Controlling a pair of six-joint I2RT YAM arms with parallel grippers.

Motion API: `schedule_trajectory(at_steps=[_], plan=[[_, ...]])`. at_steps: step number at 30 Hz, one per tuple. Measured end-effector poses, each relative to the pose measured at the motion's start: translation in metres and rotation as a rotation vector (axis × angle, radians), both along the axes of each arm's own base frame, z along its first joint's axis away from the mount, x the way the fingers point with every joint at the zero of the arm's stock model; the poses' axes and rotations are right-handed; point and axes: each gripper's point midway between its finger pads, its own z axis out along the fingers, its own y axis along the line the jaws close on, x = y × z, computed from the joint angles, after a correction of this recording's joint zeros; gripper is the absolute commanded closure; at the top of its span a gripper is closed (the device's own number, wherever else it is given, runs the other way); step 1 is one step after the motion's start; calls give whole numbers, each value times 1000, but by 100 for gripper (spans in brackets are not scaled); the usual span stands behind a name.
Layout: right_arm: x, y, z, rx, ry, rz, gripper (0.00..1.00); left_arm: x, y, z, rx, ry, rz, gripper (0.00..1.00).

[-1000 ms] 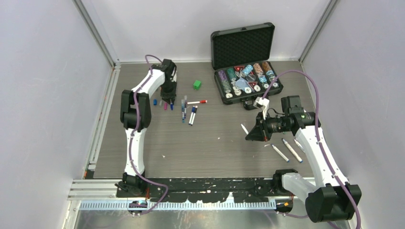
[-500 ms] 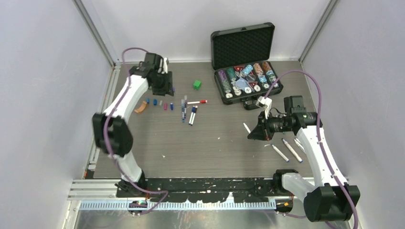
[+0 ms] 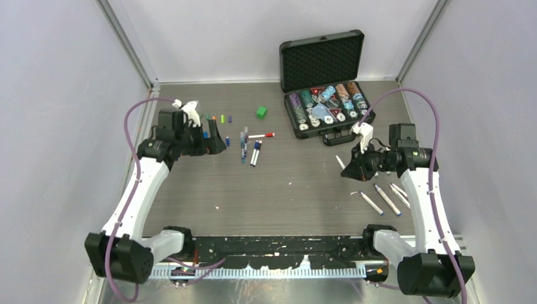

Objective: Open the pen caps
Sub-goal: Place the pen at the center of the board.

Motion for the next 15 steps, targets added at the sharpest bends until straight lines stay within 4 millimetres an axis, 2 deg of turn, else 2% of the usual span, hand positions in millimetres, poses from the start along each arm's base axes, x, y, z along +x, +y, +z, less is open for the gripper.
schedule_trajectory(at_steps=[4, 8, 15], plan=[[6, -23, 2, -94, -23, -51, 100, -18, 6, -1, 5, -33, 4, 3], [13, -55, 1, -191, -21, -113, 100, -31, 12, -1, 28, -70, 1, 3], [12, -112, -19, -379, 40, -143, 100, -40, 22, -10, 72, -89, 16, 3]])
